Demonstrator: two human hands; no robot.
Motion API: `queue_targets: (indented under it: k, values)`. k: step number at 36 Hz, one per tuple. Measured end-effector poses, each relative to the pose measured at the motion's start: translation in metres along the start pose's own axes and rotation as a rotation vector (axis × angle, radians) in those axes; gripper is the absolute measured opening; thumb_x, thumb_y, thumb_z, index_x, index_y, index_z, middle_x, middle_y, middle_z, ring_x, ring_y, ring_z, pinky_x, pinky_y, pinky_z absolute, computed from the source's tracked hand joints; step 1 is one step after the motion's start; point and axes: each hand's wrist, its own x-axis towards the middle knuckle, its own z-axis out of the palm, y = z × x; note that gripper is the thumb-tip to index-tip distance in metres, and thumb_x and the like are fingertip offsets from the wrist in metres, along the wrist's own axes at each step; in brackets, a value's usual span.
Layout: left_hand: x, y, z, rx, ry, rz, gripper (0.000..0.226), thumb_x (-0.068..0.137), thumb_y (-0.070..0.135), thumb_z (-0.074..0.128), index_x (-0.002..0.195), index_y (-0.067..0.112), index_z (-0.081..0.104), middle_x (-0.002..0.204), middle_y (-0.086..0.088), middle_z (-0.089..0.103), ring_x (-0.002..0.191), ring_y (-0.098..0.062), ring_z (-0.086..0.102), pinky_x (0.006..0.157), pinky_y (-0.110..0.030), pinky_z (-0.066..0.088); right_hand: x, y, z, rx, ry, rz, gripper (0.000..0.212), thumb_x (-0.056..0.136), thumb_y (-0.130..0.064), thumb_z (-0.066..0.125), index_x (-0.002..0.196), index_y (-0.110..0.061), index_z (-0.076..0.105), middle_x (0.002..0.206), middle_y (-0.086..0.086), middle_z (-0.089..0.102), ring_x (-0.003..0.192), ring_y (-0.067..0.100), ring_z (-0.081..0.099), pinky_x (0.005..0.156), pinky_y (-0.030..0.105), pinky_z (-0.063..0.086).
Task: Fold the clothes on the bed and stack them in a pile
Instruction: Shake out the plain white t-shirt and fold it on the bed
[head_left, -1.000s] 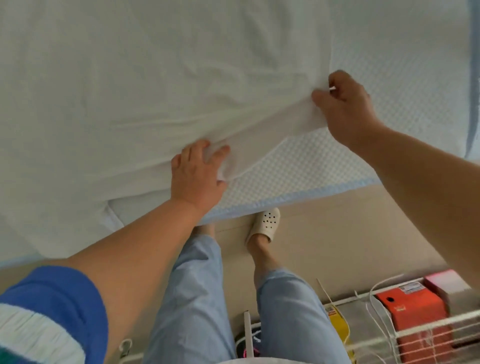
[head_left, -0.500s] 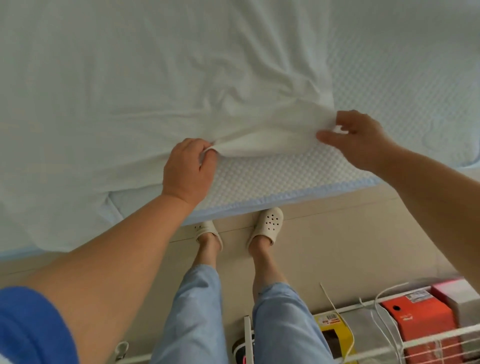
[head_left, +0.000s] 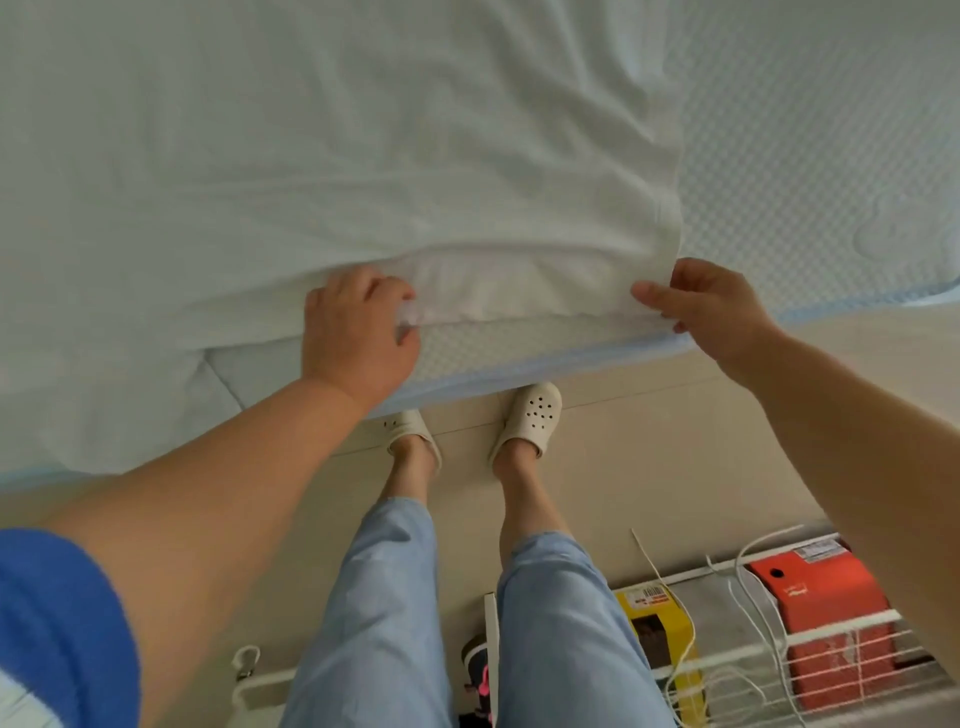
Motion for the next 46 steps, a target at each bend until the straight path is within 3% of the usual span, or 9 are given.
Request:
queue_targets:
  k: [6, 9, 20, 24, 28, 31, 35, 40, 46]
  values:
    - [-0.023, -0.054, -0.012, 0.064, 0.015, -0.258, 0.041, 0.07, 0.023, 0.074, 0.108, 0.011, 0.064, 0.11, -0.022, 0.055, 0.107, -0.04, 0.048, 0.09, -0.044, 0.033, -0.008, 0.009, 0.013, -0.069, 0.106, -0.038, 0.014, 0.077, -0.024, 0.074, 0.071, -0.029, 0.062, 0.054, -0.012, 0.06, 0.049, -0.001, 0.052, 0.052, 0.017, 0.039]
    - [-0.03, -0.079, -0.019, 0.093, 0.026, -0.315, 0.038, 0.075, 0.024, 0.071, 0.109, 0.01, 0.064, 0.111, -0.023, 0.054, 0.11, -0.04, 0.047, 0.092, -0.044, 0.032, -0.012, 0.007, 0.014, 0.12, 0.092, -0.031, 0.014, 0.087, -0.017, 0.064, 0.077, -0.025, 0.058, 0.063, -0.011, 0.064, 0.05, 0.003, 0.062, 0.047, 0.022, 0.046]
    - [-0.048, -0.135, -0.033, 0.16, 0.091, -0.37, 0.025, 0.082, 0.016, 0.06, 0.105, 0.007, 0.065, 0.11, -0.023, 0.054, 0.106, -0.04, 0.047, 0.086, -0.043, 0.034, -0.012, -0.015, 0.023, 0.68, 0.031, 0.097, 0.03, 0.092, -0.007, 0.046, 0.072, -0.022, 0.062, 0.083, -0.002, 0.07, 0.081, 0.03, 0.071, 0.076, 0.042, 0.058]
    - [-0.052, -0.142, -0.035, 0.091, 0.135, -0.361, 0.023, 0.084, 0.013, 0.058, 0.104, 0.007, 0.067, 0.11, -0.022, 0.055, 0.103, -0.04, 0.05, 0.083, -0.045, 0.04, -0.008, -0.011, 0.027, 0.465, 0.087, 0.057, 0.008, 0.094, -0.013, 0.052, 0.088, -0.019, 0.052, 0.101, 0.005, 0.06, 0.074, 0.02, 0.071, 0.077, 0.038, 0.058]
    - [-0.061, -0.144, -0.043, -0.009, 0.216, -0.339, 0.025, 0.082, 0.01, 0.056, 0.103, 0.007, 0.07, 0.107, -0.019, 0.056, 0.098, -0.038, 0.055, 0.077, -0.043, 0.045, -0.013, -0.012, 0.025, 0.1, 0.073, -0.041, 0.014, 0.086, -0.011, 0.065, 0.099, -0.014, 0.059, 0.091, 0.001, 0.063, 0.07, 0.007, 0.067, 0.075, 0.024, 0.057]
    - [-0.074, -0.145, -0.048, -0.074, 0.263, -0.304, 0.027, 0.08, 0.006, 0.055, 0.101, 0.004, 0.072, 0.102, -0.02, 0.057, 0.091, -0.037, 0.056, 0.076, -0.04, 0.045, -0.016, -0.013, 0.022, -0.239, 0.143, -0.053, 0.025, 0.079, -0.015, 0.074, 0.099, -0.017, 0.059, 0.073, -0.007, 0.058, 0.06, 0.003, 0.054, 0.055, 0.016, 0.043]
    - [-0.086, -0.15, -0.051, -0.088, 0.289, -0.284, 0.026, 0.077, 0.004, 0.058, 0.097, 0.004, 0.074, 0.094, -0.02, 0.057, 0.084, -0.037, 0.058, 0.07, -0.039, 0.046, -0.013, -0.009, 0.021, 0.002, 0.115, 0.091, 0.019, 0.086, -0.013, 0.066, 0.099, -0.001, 0.058, 0.073, 0.013, 0.061, 0.048, 0.006, 0.064, 0.054, 0.016, 0.054]
    - [-0.088, -0.157, -0.037, -0.06, 0.123, -0.309, 0.025, 0.082, 0.006, 0.059, 0.101, 0.011, 0.074, 0.096, -0.014, 0.059, 0.085, -0.036, 0.059, 0.069, -0.04, 0.048, -0.011, 0.003, 0.024, -0.032, 0.072, 0.238, 0.022, 0.085, -0.014, 0.067, 0.099, 0.001, 0.057, 0.067, 0.009, 0.056, 0.038, 0.006, 0.056, 0.045, 0.018, 0.052]
    - [-0.075, -0.155, -0.033, -0.039, -0.027, -0.348, 0.026, 0.08, 0.011, 0.059, 0.103, 0.013, 0.071, 0.108, -0.014, 0.058, 0.092, -0.039, 0.057, 0.076, -0.041, 0.046, -0.016, 0.006, 0.032, -0.149, 0.092, 0.257, 0.017, 0.081, -0.016, 0.071, 0.091, -0.013, 0.059, 0.075, 0.002, 0.058, 0.06, 0.013, 0.054, 0.056, 0.024, 0.042]
